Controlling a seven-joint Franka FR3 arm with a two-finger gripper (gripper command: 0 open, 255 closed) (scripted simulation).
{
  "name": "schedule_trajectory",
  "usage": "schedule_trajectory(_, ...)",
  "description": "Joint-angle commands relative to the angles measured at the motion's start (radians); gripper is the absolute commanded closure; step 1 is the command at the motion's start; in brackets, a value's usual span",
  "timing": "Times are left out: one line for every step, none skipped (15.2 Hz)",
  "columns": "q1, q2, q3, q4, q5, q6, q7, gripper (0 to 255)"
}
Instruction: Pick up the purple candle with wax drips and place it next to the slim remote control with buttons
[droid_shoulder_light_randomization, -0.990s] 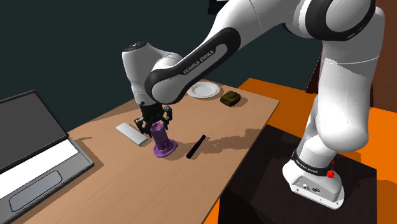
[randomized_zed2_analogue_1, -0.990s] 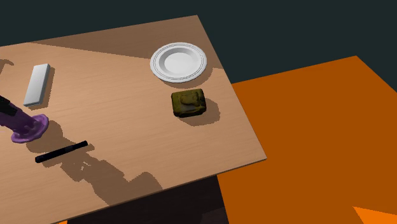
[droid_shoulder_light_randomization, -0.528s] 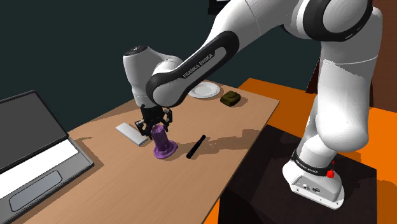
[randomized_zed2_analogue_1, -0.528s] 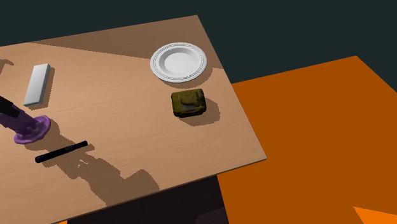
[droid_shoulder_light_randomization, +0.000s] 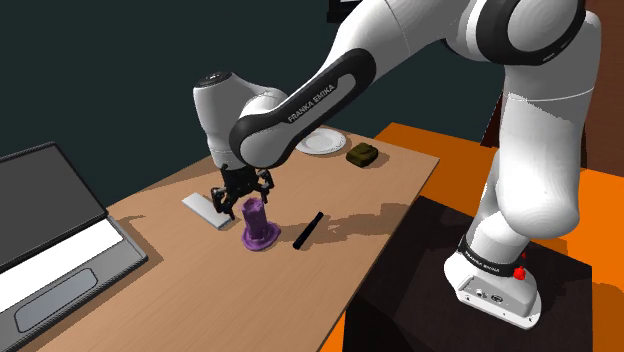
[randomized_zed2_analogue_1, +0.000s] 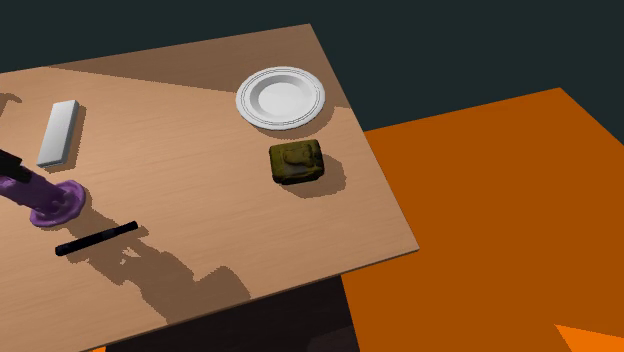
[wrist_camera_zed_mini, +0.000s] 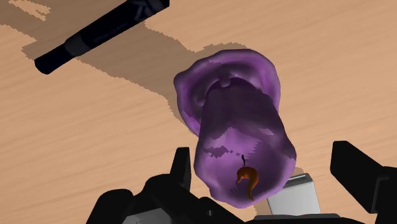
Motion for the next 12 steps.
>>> schedule_trajectory(-0.001,-0.016,0.003,0.013,0.009,-0.028,-0.006,0)
schedule_trajectory(-0.002,-0.032,0.006,0.028,0.017,-0.057,-0.011,0)
schedule_trajectory(-0.002,-0.046,0.009,0.045,0.025,-0.086,-0.016,0)
schedule_trajectory(-0.003,-0.056,0.011,0.058,0.031,-0.11,-0.02,0)
schedule_trajectory(-0.003,-0.056,0.011,0.058,0.031,-0.11,-0.02,0)
schedule_trajectory(-0.003,-0.056,0.011,0.058,0.031,-0.11,-0.02,0)
schedule_trajectory(-0.003,-0.056,0.011,0.058,0.031,-0.11,-0.02,0)
schedule_trajectory(-0.003,-0.056,0.011,0.058,0.031,-0.11,-0.02,0)
schedule_trajectory(-0.003,-0.056,0.011,0.058,0.031,-0.11,-0.02,0)
schedule_trajectory(-0.003,-0.056,0.011,0.058,0.031,-0.11,-0.02,0)
schedule_trajectory(-0.003,-0.056,0.011,0.058,0.031,-0.11,-0.02,0)
schedule_trajectory(-0.003,-0.056,0.011,0.058,0.031,-0.11,-0.02,0)
